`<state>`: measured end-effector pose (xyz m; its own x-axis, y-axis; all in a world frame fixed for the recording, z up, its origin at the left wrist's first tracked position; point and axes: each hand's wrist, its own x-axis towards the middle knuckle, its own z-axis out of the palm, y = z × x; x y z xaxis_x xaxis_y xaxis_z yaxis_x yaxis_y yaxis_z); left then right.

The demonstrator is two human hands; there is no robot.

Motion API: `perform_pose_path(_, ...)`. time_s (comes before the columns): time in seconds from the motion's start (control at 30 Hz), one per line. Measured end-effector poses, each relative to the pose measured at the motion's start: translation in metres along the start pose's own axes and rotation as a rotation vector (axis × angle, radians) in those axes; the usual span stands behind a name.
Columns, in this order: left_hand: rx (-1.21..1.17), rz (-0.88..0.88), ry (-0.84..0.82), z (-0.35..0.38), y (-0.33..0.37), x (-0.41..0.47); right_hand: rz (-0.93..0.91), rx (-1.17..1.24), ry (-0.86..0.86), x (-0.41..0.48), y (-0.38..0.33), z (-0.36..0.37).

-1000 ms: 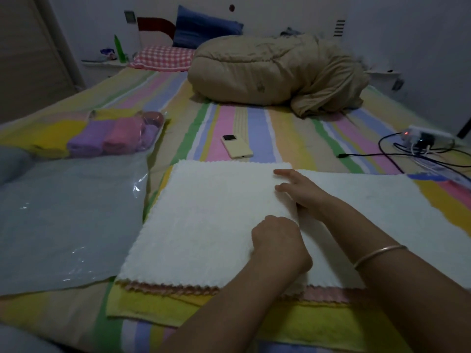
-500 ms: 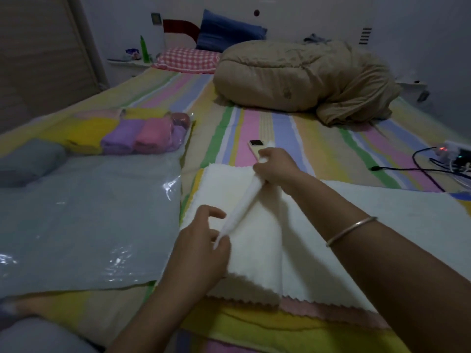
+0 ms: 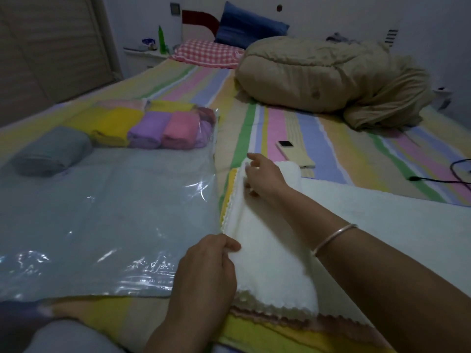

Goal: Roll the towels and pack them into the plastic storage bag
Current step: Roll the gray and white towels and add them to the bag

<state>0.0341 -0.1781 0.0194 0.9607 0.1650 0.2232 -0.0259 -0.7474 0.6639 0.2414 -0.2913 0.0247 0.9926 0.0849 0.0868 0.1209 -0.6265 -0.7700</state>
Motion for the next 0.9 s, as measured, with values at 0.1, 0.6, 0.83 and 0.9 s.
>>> perform_pose_path(0.1,0.016,-0.015,-0.011,-0.003,0.003,-0.004,-0.146,-0.128,0.103,-0.007,0.009,-0.017)
perform_pose_path(0.6,0.466,0.439,-0.45,0.029,-0.007,0.057,-0.476,-0.506,0.09,-0.124,0.072,-0.072)
perform_pose_path(0.83,0.204,0.393,-0.326,0.03,-0.002,0.048,-0.775,-0.573,-0.049,-0.184,0.086,-0.089)
perform_pose_path(0.9,-0.021,0.369,-0.259,0.02,0.008,0.037,-0.9,-0.57,-0.051,-0.187,0.078,-0.087)
